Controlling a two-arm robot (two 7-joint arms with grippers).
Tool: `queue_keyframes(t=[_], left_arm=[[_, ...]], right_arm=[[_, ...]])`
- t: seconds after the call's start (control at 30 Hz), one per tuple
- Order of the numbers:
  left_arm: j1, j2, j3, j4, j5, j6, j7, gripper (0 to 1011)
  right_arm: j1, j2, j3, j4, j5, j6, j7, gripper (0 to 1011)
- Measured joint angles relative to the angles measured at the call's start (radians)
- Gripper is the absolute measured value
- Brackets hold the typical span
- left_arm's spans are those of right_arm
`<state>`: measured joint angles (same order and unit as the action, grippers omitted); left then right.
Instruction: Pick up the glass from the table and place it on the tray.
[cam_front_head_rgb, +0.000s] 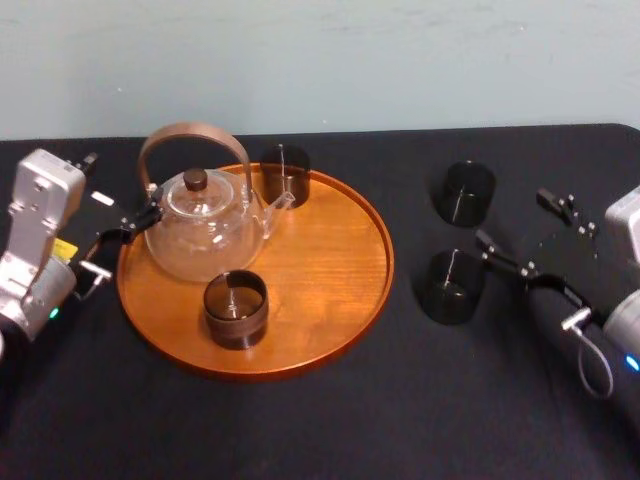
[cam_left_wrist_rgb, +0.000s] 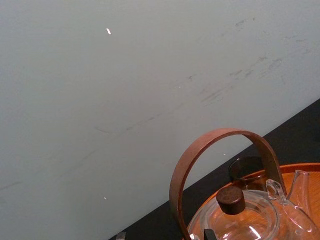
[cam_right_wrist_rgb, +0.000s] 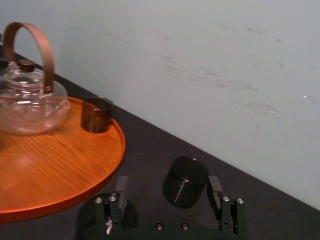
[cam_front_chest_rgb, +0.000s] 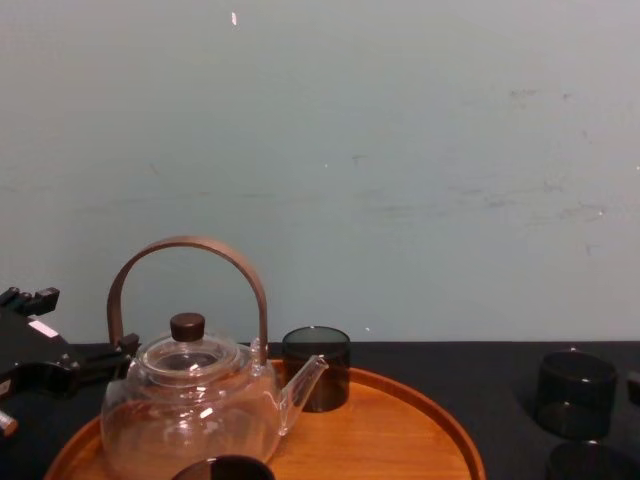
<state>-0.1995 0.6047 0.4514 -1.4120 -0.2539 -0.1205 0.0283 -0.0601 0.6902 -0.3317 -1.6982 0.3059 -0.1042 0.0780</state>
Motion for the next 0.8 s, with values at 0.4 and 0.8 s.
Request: queue_keyframes(t=[0.4,0.8], left_arm=[[0.0,0.0,0.0,0.0,0.0,0.0,0.0,1010],[0.0,0.0,0.0,0.0,0.0,0.0,0.0,1010]], right_arm=[[-0.081,-0.011,0.006,-0.048,-0.001,0.0,0.038,1002],[-0.096,-0.042,0.014,-0.021,0.02,0.005,0.098,1002]])
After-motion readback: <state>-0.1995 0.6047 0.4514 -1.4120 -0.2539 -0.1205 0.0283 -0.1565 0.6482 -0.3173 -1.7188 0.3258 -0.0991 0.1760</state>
